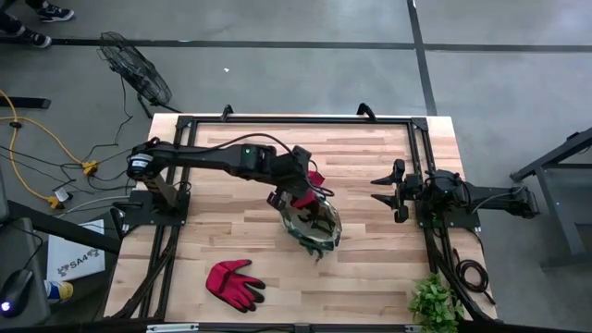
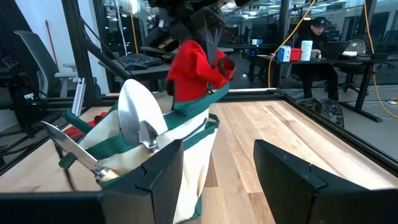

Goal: Pick & Place Garden tools in Gardening bag
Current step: Put the red glove into the gardening bag

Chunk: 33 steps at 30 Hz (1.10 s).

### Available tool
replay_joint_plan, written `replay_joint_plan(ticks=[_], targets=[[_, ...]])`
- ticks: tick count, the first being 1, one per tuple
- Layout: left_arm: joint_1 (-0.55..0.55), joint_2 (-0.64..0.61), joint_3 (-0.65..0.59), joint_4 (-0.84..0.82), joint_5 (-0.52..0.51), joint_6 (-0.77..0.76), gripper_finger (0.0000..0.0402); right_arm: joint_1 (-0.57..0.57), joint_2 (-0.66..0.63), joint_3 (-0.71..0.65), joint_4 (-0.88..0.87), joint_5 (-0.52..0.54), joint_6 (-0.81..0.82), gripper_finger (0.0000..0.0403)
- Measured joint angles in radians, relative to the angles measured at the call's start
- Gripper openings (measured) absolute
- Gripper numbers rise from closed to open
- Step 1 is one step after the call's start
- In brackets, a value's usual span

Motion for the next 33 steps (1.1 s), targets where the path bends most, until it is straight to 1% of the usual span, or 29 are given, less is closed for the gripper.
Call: replay_joint_plan(ticks=[4,9,17,22,24,29,31,33], targets=[[0.001,-0.01,0.0,-0.008,0.004,0.0,0.0,0.0,0.0,0.0,0.0,0.0,0.0,0.0189],[0.0,-0.018,0.0,-0.011,0.054,0.0,0.0,0.0,0.0,0.0,0.0,0.0,0.0,0.0189],[-0.027,-0.033,0.0,-0.005,0.085,0.018,0.0,0.0,0.0,0.0,0.0,0.0,0.0,0.0189],[-0.028,-0.031,0.0,-0.012,0.142,0.018,0.0,0.0,0.0,0.0,0.0,0.0,0.0,0.0189],[-0.026,-0.027,0.0,-0.015,0.141,0.018,0.0,0.0,0.0,0.0,0.0,0.0,0.0,0.0189],[0.002,-0.006,0.0,-0.023,0.093,0.016,0.0,0.0,0.0,0.0,0.0,0.0,0.0,0.0189],[0.017,-0.005,0.0,-0.034,0.08,-0.004,0.0,0.0,0.0,0.0,0.0,0.0,0.0,0.0189],[0.029,-0.005,-0.015,-0.01,0.055,-0.024,0.0,0.0,0.0,0.0,0.0,0.0,0.0,0.0189]])
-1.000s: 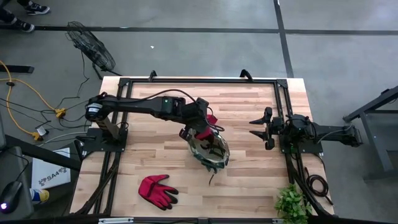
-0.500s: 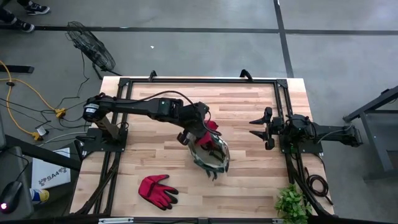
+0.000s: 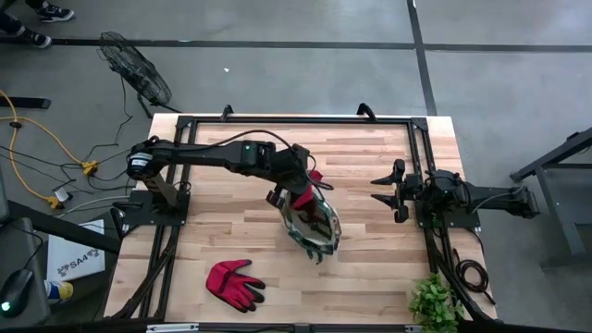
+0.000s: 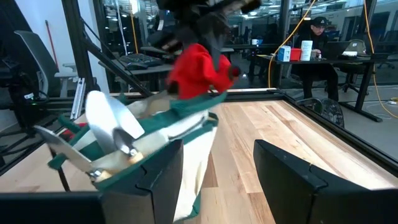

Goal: Pick & Place Garden tools in Gardening bag
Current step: Put the red glove into the gardening bag

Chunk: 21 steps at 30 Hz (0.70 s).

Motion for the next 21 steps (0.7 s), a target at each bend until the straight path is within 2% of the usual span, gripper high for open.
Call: replay_joint_plan(ticks=[11,21], targets=[[0.053,0.001,-0.173,0.084,-0.038,-0.073,0.0,0.0,0.0,0.0,0.0,0.0,0.0,0.0189],[0.053,0.001,-0.197,0.105,-0.032,-0.096,0.0,0.0,0.0,0.0,0.0,0.0,0.0,0.0189]])
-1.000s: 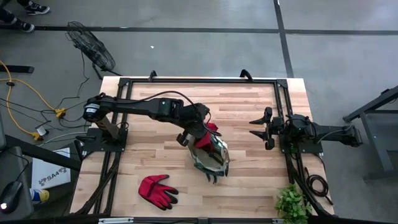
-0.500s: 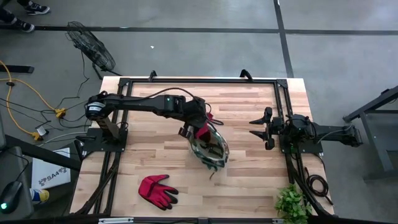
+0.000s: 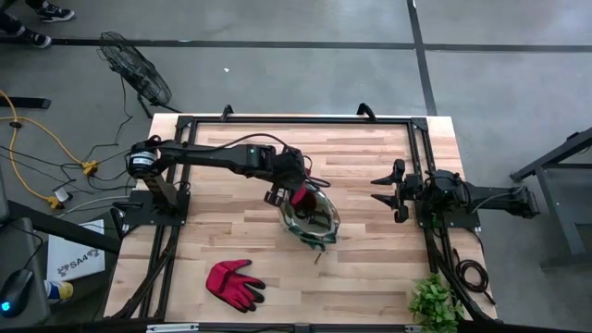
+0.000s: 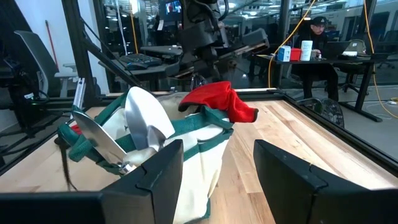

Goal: Pick & Place Garden tools in Gardening bag
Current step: Put the red glove into the gardening bag

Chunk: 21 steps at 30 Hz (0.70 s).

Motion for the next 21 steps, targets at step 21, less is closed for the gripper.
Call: replay_joint_plan(ticks=[21], targets=[[-0.002,-0.001,0.0,0.01,0.001,-0.019,0.0,0.0,0.0,0.0,0.0,0.0,0.0,0.0189]])
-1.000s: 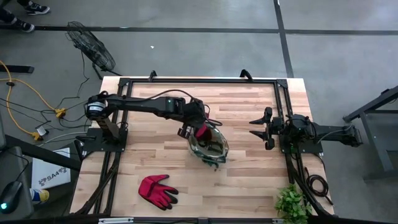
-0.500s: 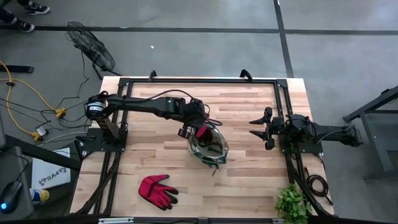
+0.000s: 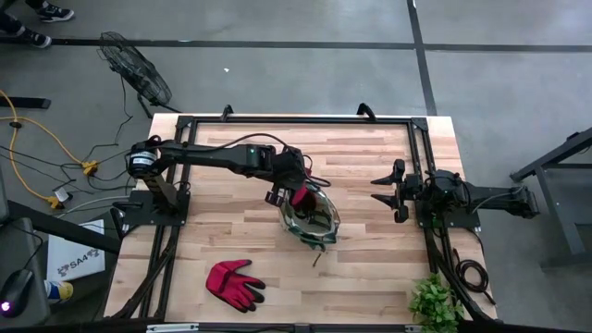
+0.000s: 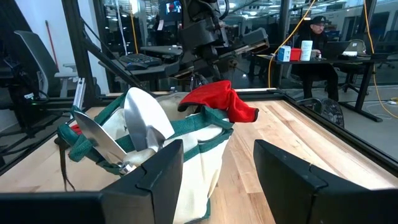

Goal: Pick & Place Garden tools in Gardening bag
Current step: Put the red glove into the gardening bag

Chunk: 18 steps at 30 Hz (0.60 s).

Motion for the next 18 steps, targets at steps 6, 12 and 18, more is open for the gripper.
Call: replay_joint_plan(ticks=[6,12,18], targets=[[0.001,0.0,0.024,-0.003,-0.001,-0.015,0.0,0.0,0.0,0.0,0.0,0.0,0.0,0.0189],[0.001,0.0,0.044,-0.001,-0.001,-0.069,0.0,0.0,0.0,0.0,0.0,0.0,0.0,0.0189],[0.001,0.0,0.044,-0.001,-0.002,-0.108,0.0,0.0,0.0,0.0,0.0,0.0,0.0,0.0189]])
